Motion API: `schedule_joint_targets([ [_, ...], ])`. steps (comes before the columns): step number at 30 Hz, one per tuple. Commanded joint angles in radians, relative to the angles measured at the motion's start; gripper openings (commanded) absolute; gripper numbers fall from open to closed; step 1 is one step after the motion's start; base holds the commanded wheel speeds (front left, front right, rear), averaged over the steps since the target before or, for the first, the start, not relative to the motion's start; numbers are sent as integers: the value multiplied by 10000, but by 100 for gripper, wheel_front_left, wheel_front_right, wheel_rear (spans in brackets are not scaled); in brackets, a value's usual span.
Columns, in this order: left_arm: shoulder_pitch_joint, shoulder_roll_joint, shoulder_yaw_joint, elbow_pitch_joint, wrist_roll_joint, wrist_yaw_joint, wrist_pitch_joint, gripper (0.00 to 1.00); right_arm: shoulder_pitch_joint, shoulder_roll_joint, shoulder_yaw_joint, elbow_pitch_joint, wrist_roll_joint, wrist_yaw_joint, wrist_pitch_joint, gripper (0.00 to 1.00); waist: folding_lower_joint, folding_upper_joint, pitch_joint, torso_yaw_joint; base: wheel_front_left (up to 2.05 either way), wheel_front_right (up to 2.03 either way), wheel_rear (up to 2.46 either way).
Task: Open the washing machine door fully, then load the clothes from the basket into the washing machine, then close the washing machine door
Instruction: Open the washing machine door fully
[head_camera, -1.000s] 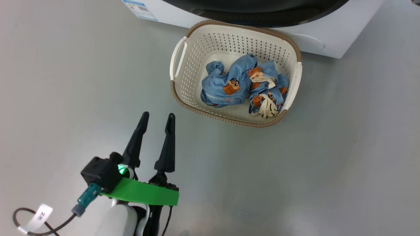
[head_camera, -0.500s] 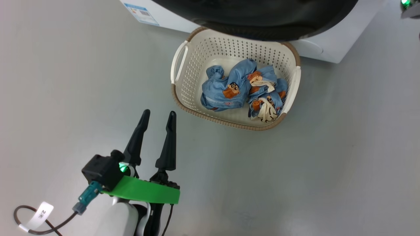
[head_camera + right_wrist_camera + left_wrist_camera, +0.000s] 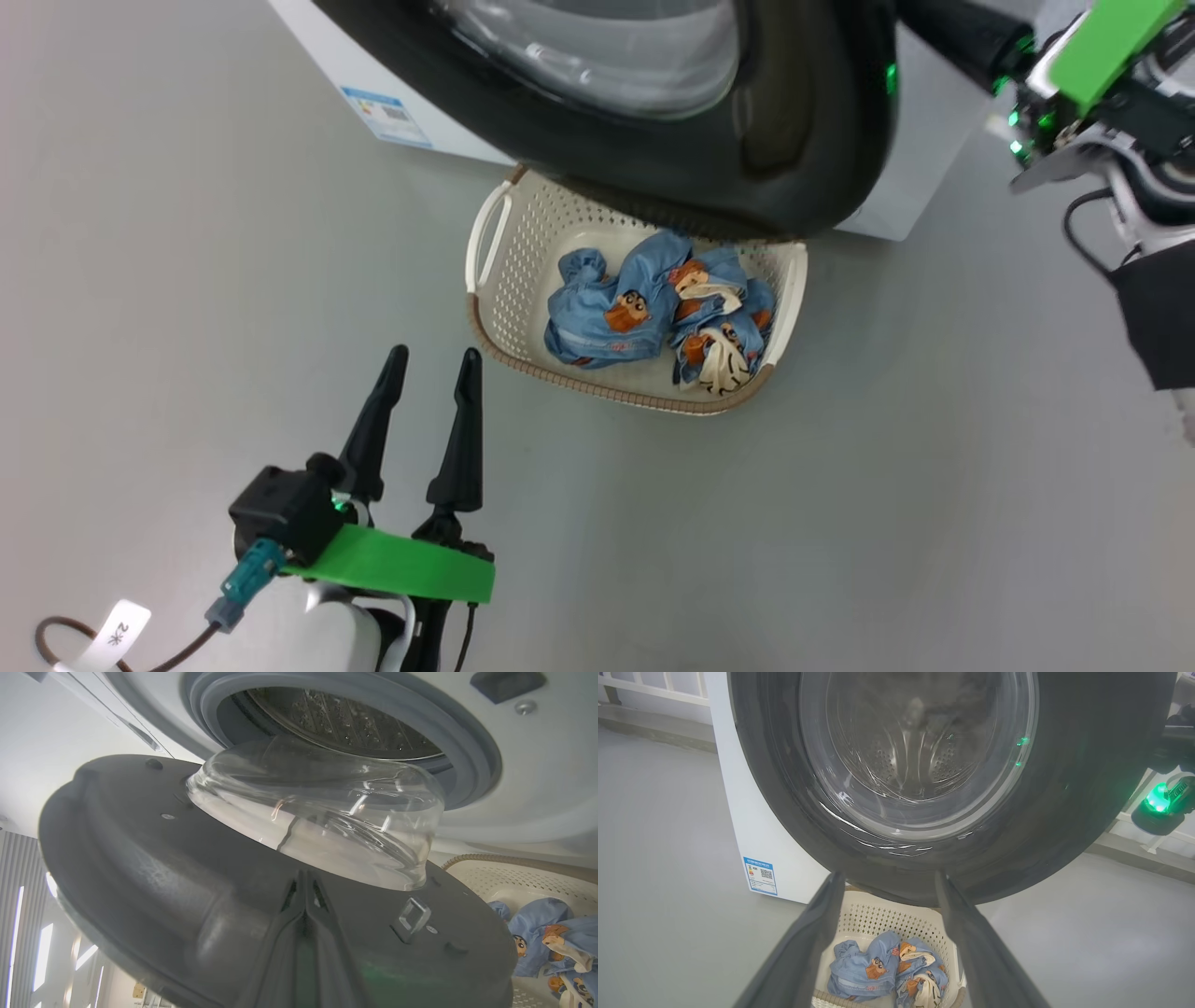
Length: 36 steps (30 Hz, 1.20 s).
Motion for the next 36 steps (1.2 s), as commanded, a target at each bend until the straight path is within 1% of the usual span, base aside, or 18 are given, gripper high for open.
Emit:
schedule_joint_targets([
  [1, 164, 145, 396, -130, 120, -19, -92, 100, 291, 367, 200, -439, 41, 60, 142, 0, 0, 0, -297, -201, 0, 0, 0],
  [9, 388, 145, 550, -25, 300, -104, -92, 100, 1065, 601, 586, -857, 58, 60, 403, 0, 0, 0, -748, -347, 0, 0, 0],
  [19, 639, 145, 717, 43, 461, -180, -92, 100, 1720, 920, 925, -1257, 148, 60, 676, 0, 0, 0, -1172, -327, 0, 0, 0],
  [36, 1058, 145, 856, 81, 581, -213, -92, 100, 2778, 1575, 1468, -1793, 224, 60, 1169, 0, 0, 0, -1783, 12, 0, 0, 0],
])
